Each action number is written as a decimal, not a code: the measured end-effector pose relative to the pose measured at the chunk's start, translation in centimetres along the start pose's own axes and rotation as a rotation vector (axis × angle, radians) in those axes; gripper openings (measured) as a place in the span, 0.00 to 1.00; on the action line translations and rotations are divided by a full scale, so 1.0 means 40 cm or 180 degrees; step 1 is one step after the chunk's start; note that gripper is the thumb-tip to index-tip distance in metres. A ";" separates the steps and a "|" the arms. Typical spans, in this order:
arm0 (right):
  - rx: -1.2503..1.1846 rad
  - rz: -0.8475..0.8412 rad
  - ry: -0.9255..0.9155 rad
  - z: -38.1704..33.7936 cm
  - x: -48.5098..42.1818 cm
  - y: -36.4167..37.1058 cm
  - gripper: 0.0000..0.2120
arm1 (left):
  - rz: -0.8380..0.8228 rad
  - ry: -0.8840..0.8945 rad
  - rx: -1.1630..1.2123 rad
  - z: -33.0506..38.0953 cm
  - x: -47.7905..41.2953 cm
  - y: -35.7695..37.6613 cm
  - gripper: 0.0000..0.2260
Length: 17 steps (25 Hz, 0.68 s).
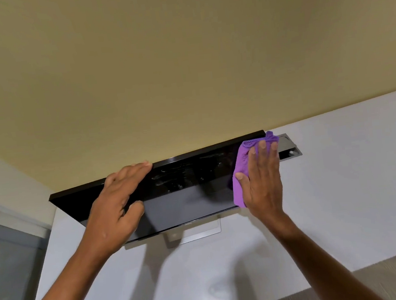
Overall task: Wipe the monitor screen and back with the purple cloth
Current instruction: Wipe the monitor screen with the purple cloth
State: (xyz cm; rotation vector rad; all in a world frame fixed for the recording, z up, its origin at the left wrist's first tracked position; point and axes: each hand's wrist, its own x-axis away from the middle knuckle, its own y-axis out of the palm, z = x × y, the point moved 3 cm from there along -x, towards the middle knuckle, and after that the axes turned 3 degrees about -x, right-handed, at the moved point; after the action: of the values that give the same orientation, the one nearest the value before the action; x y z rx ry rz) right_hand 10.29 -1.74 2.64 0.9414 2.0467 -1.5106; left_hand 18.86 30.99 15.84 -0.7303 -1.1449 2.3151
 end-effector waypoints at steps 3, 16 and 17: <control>-0.0068 0.0157 -0.0043 -0.001 -0.052 0.014 0.36 | 0.0057 0.0056 -0.0015 -0.015 -0.008 0.007 0.35; -0.0866 0.0751 0.1549 -0.054 0.079 0.156 0.32 | 0.0276 0.0077 -0.0138 -0.028 -0.002 0.032 0.37; -0.1028 0.0803 0.1783 -0.063 0.093 0.170 0.32 | 0.0291 0.0077 -0.0122 -0.027 -0.002 0.033 0.37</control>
State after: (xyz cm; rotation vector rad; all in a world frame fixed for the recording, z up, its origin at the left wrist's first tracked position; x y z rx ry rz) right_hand 12.89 2.86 -3.56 1.5372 2.3277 -0.8058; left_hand 19.37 30.85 14.23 -0.8388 -1.1707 2.3581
